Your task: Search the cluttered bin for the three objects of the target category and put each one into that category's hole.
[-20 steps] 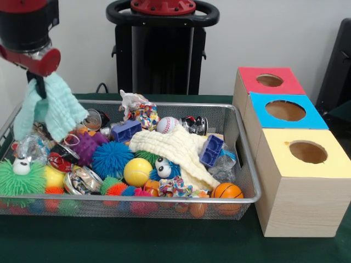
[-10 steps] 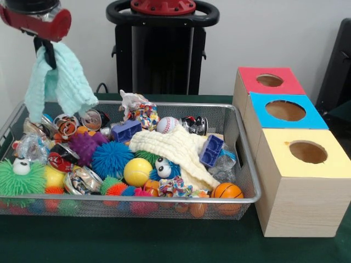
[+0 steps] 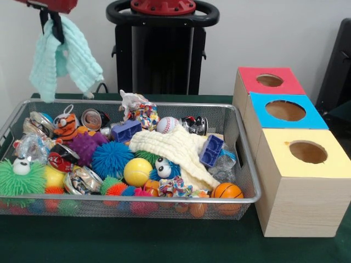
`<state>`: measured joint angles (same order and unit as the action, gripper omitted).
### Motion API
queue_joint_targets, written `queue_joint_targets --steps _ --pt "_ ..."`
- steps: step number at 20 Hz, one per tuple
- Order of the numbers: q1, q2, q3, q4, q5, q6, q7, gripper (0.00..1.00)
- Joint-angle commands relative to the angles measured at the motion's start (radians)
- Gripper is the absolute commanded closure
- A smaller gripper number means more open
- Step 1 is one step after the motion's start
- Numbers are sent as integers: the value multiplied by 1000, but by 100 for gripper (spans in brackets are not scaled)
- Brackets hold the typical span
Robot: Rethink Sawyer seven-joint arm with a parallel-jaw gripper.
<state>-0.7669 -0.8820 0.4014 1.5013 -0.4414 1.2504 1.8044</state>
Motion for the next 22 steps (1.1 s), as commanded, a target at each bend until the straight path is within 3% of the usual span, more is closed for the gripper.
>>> queue_joint_targets --steps 1,12,22 --pt "-3 -35 75 -15 1 140 -273 100" --pt "107 -94 56 -87 -51 240 -159 100" --pt "196 -120 6 -32 -66 147 -62 100"
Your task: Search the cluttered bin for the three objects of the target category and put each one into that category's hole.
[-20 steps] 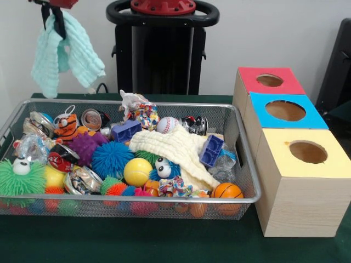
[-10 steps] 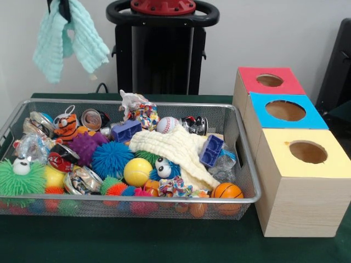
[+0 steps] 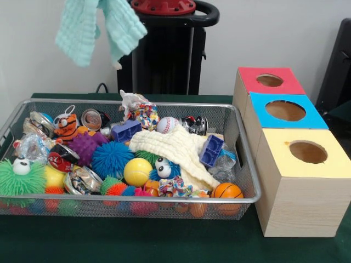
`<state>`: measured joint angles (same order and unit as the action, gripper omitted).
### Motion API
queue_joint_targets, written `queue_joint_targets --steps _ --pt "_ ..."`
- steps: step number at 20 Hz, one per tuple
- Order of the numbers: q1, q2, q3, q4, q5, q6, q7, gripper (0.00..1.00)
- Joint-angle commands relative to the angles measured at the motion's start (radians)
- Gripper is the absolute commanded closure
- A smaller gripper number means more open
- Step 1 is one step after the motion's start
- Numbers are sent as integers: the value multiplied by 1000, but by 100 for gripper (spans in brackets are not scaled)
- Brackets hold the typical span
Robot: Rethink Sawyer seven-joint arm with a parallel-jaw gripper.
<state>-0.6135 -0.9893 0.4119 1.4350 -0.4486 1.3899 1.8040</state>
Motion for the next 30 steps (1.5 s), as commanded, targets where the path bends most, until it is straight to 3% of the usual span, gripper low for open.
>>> queue_joint_targets --steps 1,9,14,18,21,25,30 --pt "50 -14 -10 42 -57 2 -49 100" --pt "68 -27 -21 65 -23 -15 -44 100" --pt "59 2 -17 67 -23 -56 -51 100" --pt "78 41 -42 99 -43 -155 52 100" --pt "145 57 -80 157 -65 -273 214 100" --pt "213 133 -140 169 -46 -432 385 100" --pt "237 212 -198 196 -15 -645 411 100"
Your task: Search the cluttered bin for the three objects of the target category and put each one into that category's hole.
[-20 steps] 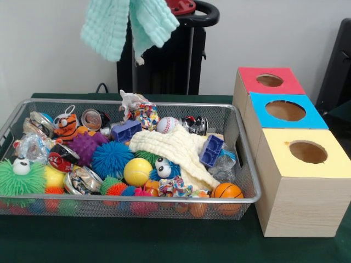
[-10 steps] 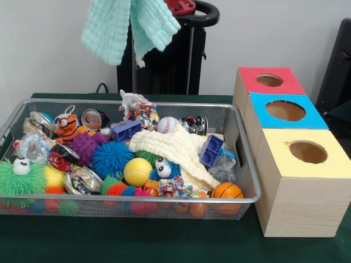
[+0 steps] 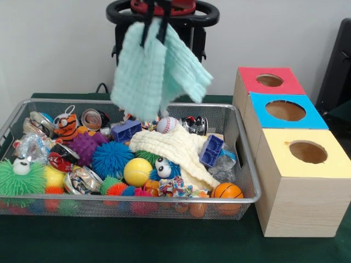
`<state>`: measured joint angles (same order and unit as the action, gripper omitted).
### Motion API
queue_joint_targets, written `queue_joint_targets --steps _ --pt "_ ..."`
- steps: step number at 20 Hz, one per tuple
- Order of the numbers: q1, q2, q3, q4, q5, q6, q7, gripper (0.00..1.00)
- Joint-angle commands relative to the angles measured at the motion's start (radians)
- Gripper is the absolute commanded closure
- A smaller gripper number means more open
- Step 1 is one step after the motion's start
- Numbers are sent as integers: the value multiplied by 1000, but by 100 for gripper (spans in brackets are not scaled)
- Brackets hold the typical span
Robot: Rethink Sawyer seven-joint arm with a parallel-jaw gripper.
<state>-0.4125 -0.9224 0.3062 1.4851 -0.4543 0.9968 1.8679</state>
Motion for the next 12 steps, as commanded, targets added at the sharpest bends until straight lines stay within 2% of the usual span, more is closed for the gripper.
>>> queue_joint_targets --steps 1,6,7,12 --pt "42 157 -105 144 1 -273 360 100" --pt "69 169 -163 133 35 -294 364 100" --pt "83 170 -187 134 42 -328 364 0" --pt "77 168 -195 146 42 -342 336 0"
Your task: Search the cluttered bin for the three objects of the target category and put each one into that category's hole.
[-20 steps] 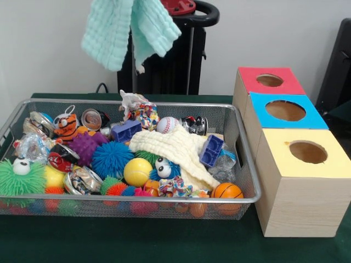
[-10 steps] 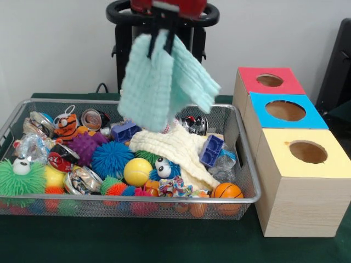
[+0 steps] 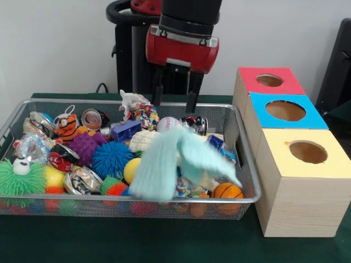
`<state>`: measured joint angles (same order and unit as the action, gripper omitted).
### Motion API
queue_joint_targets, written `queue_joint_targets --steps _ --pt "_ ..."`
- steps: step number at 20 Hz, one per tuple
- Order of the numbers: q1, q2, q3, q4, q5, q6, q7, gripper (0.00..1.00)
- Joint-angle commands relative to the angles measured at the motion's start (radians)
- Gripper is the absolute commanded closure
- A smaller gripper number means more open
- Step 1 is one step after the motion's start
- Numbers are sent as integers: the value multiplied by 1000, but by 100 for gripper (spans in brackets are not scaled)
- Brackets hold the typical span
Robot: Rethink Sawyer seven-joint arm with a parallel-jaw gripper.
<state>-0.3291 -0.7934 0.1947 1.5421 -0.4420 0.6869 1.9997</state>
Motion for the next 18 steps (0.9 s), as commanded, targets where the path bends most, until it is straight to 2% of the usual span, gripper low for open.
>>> queue_joint_targets --steps 1,8,10,14,18 --pt "-14 36 -77 109 44 -25 187 0" --pt "-37 3 -79 139 53 -35 116 0" --pt "-72 -18 -63 154 62 -37 70 0" --pt "-149 -16 -22 165 29 -40 -64 0" --pt "-304 -17 85 192 10 -46 -264 0"
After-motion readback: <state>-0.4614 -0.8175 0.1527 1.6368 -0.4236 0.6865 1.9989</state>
